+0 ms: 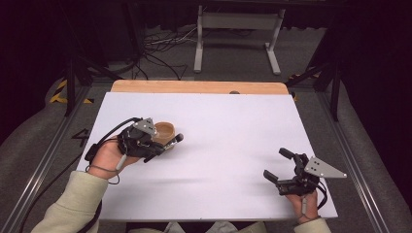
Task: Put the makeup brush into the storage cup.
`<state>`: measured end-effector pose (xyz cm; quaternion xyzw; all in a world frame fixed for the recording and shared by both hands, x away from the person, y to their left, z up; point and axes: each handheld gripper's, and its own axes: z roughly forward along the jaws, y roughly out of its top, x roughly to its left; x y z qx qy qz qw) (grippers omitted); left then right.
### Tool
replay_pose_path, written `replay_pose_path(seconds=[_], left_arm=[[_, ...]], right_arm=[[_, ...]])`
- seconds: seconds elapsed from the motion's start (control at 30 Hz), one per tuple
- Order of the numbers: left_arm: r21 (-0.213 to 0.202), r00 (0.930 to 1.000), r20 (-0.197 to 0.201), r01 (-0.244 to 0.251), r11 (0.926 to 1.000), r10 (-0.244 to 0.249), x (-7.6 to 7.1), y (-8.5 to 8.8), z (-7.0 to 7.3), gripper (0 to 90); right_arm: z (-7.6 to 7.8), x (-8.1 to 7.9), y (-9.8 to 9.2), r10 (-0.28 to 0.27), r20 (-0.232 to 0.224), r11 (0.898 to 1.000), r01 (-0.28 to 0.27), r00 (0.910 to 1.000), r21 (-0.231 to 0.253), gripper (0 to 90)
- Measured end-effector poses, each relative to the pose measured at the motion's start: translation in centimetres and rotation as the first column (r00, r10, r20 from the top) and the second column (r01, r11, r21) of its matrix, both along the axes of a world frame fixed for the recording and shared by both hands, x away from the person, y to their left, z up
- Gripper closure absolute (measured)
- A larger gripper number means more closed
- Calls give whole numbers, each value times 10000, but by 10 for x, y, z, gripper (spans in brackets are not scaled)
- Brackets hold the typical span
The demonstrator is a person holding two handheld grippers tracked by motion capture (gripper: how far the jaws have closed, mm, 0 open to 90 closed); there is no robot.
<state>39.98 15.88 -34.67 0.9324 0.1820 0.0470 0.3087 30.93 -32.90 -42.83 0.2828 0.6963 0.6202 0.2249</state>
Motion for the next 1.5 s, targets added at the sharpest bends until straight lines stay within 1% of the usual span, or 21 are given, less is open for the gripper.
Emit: replay_pose_path(seconds=[0.13,0.27,0.3,0.37,0.43,0.5,0.53,0.6,0.77,0.9,1.0,1.1,1.13,1.17,1.2,1.23,1.27,1.33,1.4,1.47,1.5], left_arm=[[-397,9996,206,-182,9990,191,-1,1,3,792],[-1000,9990,386,-182,9948,222,-2,4,5,792],[-1287,9982,483,-285,9913,349,-3,5,5,792],[-1332,9972,603,-351,9905,434,-3,5,6,792],[-1549,9956,735,-467,9868,587,-3,7,6,792],[-1878,9949,668,-616,9803,753,-2,8,7,791],[-1956,9947,625,-686,9783,823,-1,8,6,791],[-2084,9919,746,-855,9743,1030,-1,8,6,791],[-2509,9845,904,-1232,9601,1500,-1,8,7,791],[-2787,9815,875,-1403,9501,1706,-1,9,6,791],[-3119,9779,883,-1535,9377,1894,-1,11,6,791],[-3563,9718,941,-1700,9188,2163,-1,13,5,791],[-3563,9718,941,-1700,9188,2163,-1,13,5,791],[-3769,9690,973,-1754,9095,2272,-1,14,5,791],[-4039,9655,1043,-1780,8973,2384,-2,15,5,791],[-4039,9655,1043,-1780,8973,2384,-2,15,5,791],[-4206,9622,1105,-1814,8889,2487,-2,15,5,791],[-4421,9574,1183,-1869,8773,2636,-2,16,5,791],[-4696,9504,1238,-1972,8606,2853,-2,17,5,791],[-4922,9472,1136,-2086,8451,3000,-2,16,4,791],[-4955,9458,1218,-2048,8441,3009,-2,17,4,791]], right_arm=[[0,0,0,8,-14,10000,-8,10000,-1,5],[0,0,0,0,-5,10000,0,10000,0,5],[0,0,0,-6,-12,10000,6,10000,-17,5],[0,0,0,-3,-12,10000,3,10000,-16,5],[0,0,0,-6,-1,10000,6,10000,-20,5],[0,0,0,-8,3,10000,8,10000,-15,5],[0,0,0,-6,3,10000,6,10000,12,5],[0,0,0,-3,-13,10000,3,10000,14,5],[0,0,-1,-8,-8,10000,8,10000,14,5],[0,0,0,0,-19,10000,0,10000,16,5],[0,0,0,1,-26,10000,-1,10000,21,5],[0,0,-1,0,-1,10000,0,10000,14,5],[0,0,-1,1,2,10000,-1,10000,16,5],[0,0,-1,4,0,10000,-4,10000,16,5],[0,0,-1,2,3,10000,-2,10000,14,5],[0,0,-1,-1,2,10000,1,10000,21,5],[0,0,-1,-1,0,10000,1,10000,24,5],[0,0,-1,-4,5,10000,4,10000,14,5],[0,0,-1,2,8,10000,-2,10000,16,5],[0,0,-1,7,1,10000,-7,10000,22,5],[0,0,-1,13,1,10000,-13,10000,23,5]])
